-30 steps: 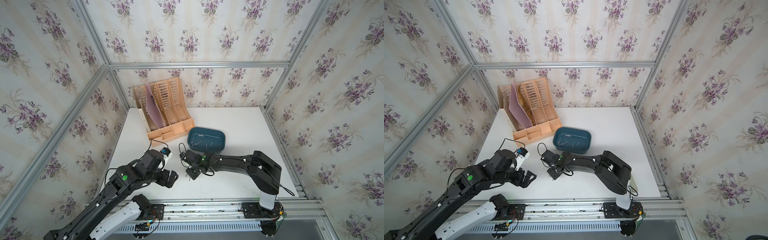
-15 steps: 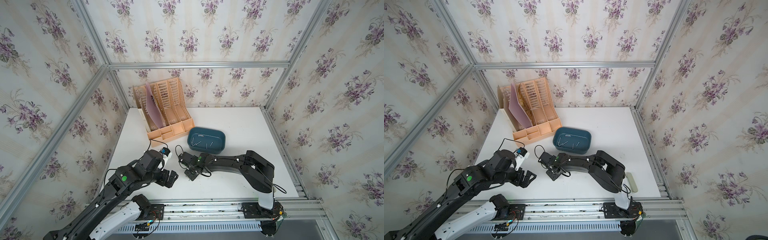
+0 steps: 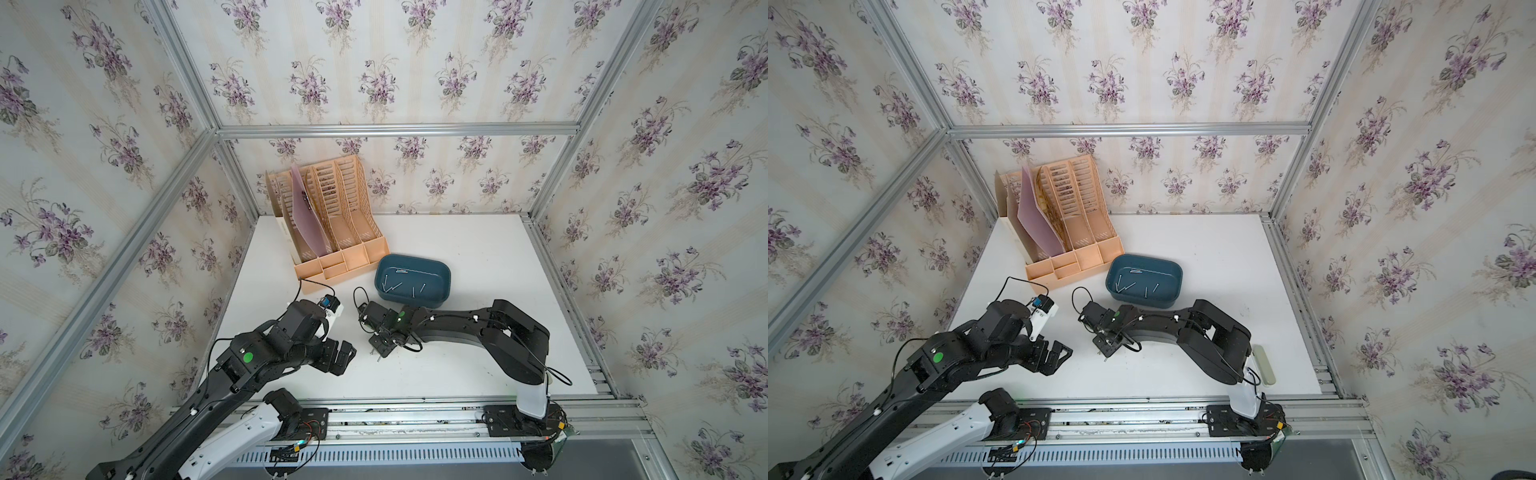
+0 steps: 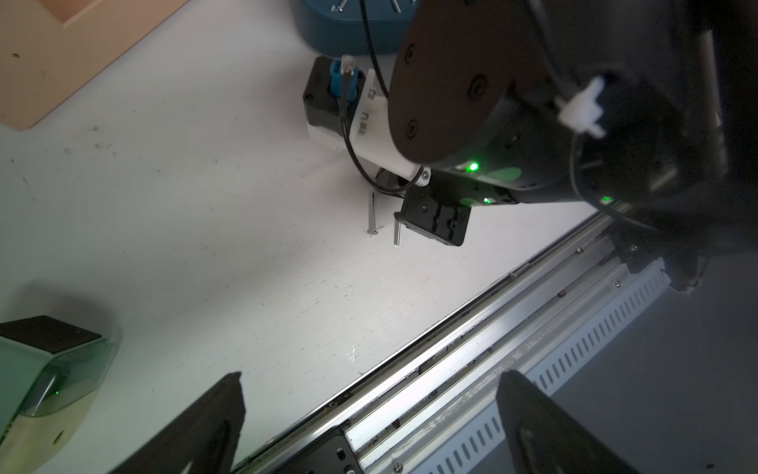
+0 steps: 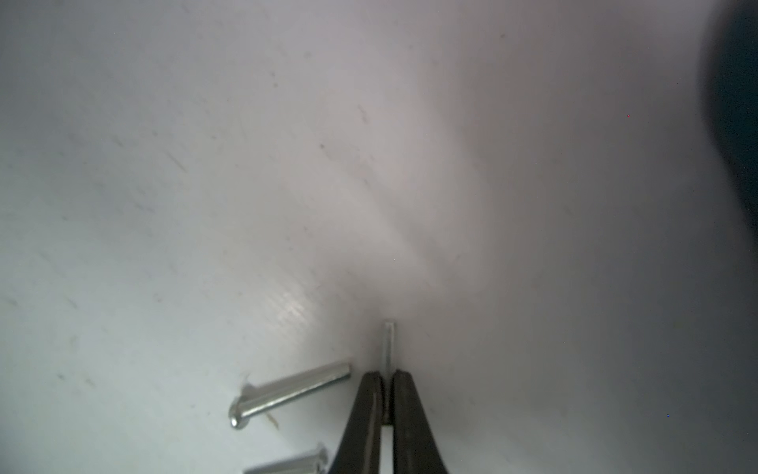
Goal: Put the screws on the desktop into the storage box
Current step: Pick up the screw from the center of the board, then place the screw in the storage box.
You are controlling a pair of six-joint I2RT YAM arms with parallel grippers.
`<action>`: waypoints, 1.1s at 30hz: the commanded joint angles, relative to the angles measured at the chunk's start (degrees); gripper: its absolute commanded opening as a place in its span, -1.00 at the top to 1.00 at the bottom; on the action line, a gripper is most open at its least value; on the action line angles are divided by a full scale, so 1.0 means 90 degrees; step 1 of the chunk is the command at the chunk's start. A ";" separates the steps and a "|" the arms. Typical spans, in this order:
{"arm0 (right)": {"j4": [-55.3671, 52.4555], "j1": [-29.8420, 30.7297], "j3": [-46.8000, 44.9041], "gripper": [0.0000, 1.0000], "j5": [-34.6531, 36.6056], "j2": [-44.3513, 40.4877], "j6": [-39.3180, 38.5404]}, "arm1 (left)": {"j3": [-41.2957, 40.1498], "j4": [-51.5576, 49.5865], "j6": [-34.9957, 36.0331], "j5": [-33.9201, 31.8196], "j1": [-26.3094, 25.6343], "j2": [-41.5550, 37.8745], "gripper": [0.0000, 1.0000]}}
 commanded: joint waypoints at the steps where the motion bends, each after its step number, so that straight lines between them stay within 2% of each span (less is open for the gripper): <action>1: -0.0536 -0.0219 -0.0313 1.00 0.0433 -0.0140 0.0067 | 0.0002 0.0033 -0.0025 -0.0069 -0.0003 0.0013 -0.98; 9: -0.0256 -0.0702 -0.0825 1.00 0.0153 -0.1357 -0.0106 | 0.0027 0.0017 -0.0093 -0.0294 0.0001 0.0306 -0.98; 16: -0.0438 -0.1238 -0.0598 1.00 0.0168 -0.2123 -0.0335 | 0.0071 0.0009 -0.0119 -0.0352 0.0007 0.0642 -0.98; 22: -0.0150 -0.1866 -0.0187 1.00 0.0099 -0.2080 -0.0628 | 0.0081 0.0064 -0.0084 -0.0323 0.0004 0.0851 -0.98; 31: 0.0221 -0.2307 0.0441 1.00 0.0112 -0.1652 -0.0799 | 0.0074 0.0134 -0.0124 -0.0313 -0.0003 0.1053 -0.98; 32: 0.0234 -0.2322 0.0483 0.96 0.0124 -0.1645 -0.0802 | 0.0071 0.0134 -0.0119 -0.0313 0.0003 0.1069 -0.98; 33: 0.0238 -0.2336 0.0524 0.74 0.0148 -0.1635 -0.0811 | 0.0081 0.0141 -0.0119 -0.0313 0.0001 0.1078 -0.98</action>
